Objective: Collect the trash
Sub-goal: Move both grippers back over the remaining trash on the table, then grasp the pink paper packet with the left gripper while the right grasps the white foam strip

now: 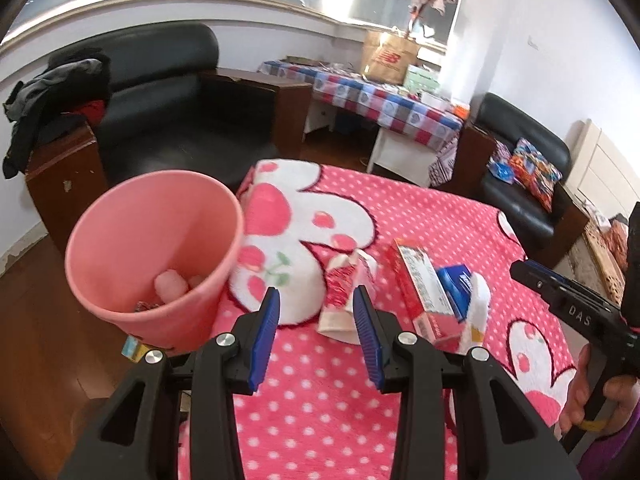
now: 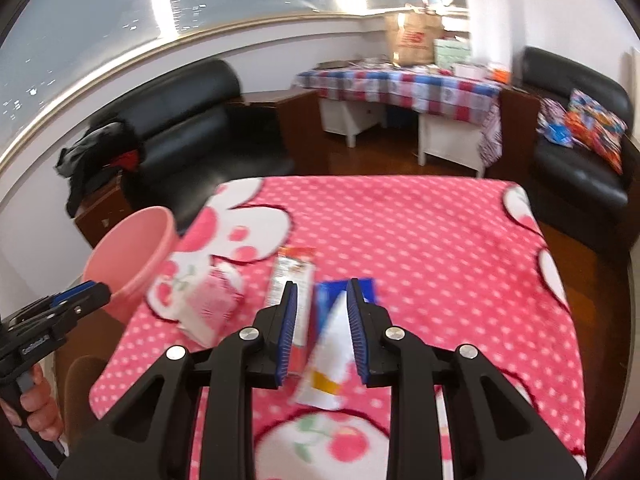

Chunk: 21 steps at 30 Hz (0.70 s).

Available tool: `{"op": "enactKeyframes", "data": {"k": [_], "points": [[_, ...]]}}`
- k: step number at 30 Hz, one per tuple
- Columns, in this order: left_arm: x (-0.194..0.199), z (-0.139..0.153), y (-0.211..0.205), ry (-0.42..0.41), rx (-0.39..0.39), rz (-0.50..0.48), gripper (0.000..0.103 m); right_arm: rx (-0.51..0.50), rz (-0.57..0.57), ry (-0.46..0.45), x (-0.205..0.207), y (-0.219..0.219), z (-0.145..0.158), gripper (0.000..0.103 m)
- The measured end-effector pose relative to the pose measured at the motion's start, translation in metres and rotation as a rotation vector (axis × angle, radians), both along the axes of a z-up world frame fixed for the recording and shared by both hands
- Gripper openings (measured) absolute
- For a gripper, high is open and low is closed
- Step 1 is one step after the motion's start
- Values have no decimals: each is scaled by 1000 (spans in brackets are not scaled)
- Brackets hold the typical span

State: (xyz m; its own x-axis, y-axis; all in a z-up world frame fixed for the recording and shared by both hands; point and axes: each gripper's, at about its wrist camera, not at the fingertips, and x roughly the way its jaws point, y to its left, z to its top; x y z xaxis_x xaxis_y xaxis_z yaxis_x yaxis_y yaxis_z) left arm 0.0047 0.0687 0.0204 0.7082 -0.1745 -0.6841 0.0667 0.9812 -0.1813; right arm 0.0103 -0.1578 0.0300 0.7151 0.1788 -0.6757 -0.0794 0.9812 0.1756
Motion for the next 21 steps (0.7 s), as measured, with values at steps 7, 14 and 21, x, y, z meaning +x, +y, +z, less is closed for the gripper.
{"op": "enactKeyframes", "data": {"k": [7, 14, 21], "points": [[2, -16, -18, 39, -1, -64, 37, 15, -26, 54, -7, -18, -24, 26], [9, -33, -27, 71, 13, -85, 37, 90, 2, 124, -12, -22, -50, 26], [22, -40, -29, 79, 16, -78, 37, 99, 54, 172, -13, -4, -67, 26]]}}
